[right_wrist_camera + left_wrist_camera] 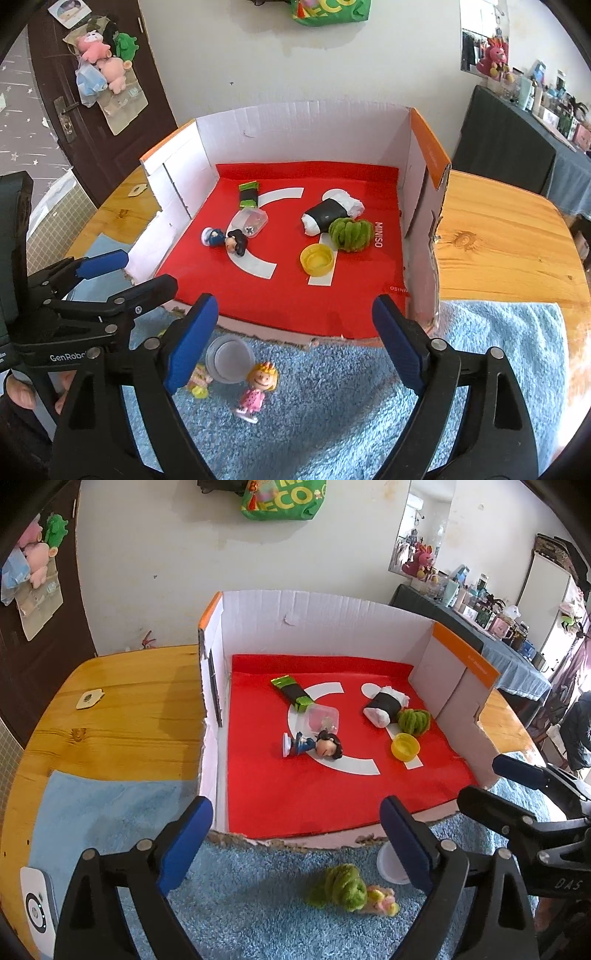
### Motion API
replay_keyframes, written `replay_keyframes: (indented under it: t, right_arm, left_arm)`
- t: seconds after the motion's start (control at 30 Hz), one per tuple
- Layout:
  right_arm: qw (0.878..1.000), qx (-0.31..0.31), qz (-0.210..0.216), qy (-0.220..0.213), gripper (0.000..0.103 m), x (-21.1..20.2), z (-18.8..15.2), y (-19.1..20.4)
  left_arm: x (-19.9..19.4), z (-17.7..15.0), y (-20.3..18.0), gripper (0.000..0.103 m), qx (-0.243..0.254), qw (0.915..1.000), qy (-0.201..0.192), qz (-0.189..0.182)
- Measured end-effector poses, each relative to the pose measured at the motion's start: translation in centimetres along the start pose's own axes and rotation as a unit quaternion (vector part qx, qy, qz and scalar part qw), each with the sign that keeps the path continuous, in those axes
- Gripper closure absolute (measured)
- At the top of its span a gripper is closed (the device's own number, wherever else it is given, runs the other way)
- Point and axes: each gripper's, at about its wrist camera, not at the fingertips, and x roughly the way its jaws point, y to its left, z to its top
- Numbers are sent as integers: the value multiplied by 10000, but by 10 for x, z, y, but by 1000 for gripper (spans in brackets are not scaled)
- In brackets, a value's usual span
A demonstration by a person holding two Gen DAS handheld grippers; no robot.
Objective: Organize objects
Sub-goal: 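Withdraw both grippers from the box back toward the remaining toys on the towel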
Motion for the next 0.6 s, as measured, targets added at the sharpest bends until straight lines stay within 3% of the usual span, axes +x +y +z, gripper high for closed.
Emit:
replay_keyframes:
  t: [0.1,0.6]
  right_arm:
    - [10000,11,-12,-19,9,-4,-3,0]
    - [9999,57,7,-103,2,-21,-17,2]
  left_arm:
    - [-4,-3,-1,4,7,10000,-35,-14]
    - [-18,-16,-1,1,-30,10000,-61,17]
